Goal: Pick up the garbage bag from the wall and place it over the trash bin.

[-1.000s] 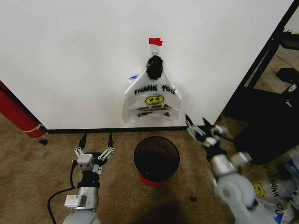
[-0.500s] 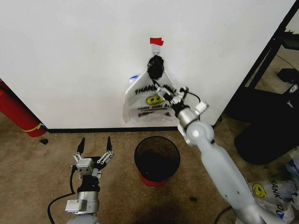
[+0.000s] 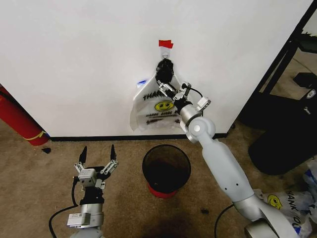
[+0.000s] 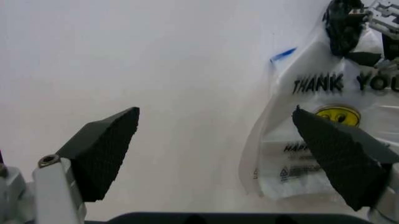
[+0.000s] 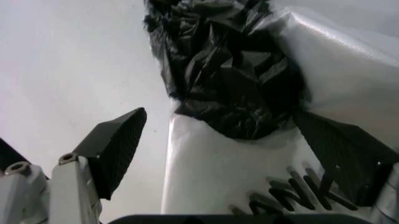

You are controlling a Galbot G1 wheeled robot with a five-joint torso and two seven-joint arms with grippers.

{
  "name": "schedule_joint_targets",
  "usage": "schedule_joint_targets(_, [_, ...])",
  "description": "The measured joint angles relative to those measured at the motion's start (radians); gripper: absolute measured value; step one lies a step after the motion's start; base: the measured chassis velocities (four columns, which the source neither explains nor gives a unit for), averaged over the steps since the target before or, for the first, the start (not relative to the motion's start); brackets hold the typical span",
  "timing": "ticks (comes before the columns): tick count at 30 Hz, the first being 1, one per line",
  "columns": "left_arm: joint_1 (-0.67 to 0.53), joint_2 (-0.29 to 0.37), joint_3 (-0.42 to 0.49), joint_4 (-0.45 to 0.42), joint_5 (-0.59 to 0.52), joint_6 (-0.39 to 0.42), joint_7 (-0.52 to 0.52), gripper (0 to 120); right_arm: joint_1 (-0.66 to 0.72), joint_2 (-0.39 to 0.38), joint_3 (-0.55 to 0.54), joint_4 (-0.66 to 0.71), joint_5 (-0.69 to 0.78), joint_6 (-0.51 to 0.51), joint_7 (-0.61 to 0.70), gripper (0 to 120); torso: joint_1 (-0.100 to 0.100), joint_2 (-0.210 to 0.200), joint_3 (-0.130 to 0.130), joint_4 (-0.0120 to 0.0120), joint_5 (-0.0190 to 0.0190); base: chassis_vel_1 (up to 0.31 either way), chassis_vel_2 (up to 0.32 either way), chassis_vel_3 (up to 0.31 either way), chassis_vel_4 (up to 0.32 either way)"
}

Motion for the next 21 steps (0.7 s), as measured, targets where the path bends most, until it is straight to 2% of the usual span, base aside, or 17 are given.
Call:
schedule_joint_targets(2, [0.000,0.001,-0.001,0.000,0.000,0.000,0.000,97,0.000,0.000,0.001,-0.001,0.000,0.000,0.000,86,0.000,0.000,0.000,0.0000,0.0000,0.000,0.000,0.000,0.000])
schedule_joint_targets(7, [0.001,-0.008,0.007,0.000,0.001,0.000,-0.001,97,-0.007,-0.001,0.010,0.004,0.001,-0.001,0.006,64,0.000,0.000,0.000,-0.0001,0.0001,0.000,0.000,0.000,0.000])
schedule_joint_targets(10, [0.001,-0.011,0.012,0.002,0.002,0.000,-0.001,97,-0.010,-0.001,0.010,0.010,0.000,-0.002,0.009,57,0.000,0.000,0.000,0.0000,0.0001,0.000,0.000,0.000,0.000])
schedule_joint_targets(14, [-0.006,-0.007,0.014,0.009,0.003,0.000,0.000,97,-0.007,0.000,0.012,0.007,-0.002,-0.002,0.017,37,0.000,0.000,0.000,0.0000,0.0001,0.000,0.000,0.000,0.000])
schedule_joint_targets(16, [-0.006,-0.007,0.014,0.009,0.003,0.000,0.000,97,-0.007,0.000,0.012,0.007,-0.002,-0.002,0.017,36,0.000,0.000,0.000,0.0000,0.0001,0.000,0.000,0.000,0.000])
schedule_joint_targets(21, [-0.012,-0.001,0.012,0.012,-0.002,0.001,0.000,97,-0.007,-0.001,0.016,0.008,-0.003,-0.003,0.022,14,0.000,0.000,0.000,0.0000,0.0001,0.000,0.000,0.000,0.000])
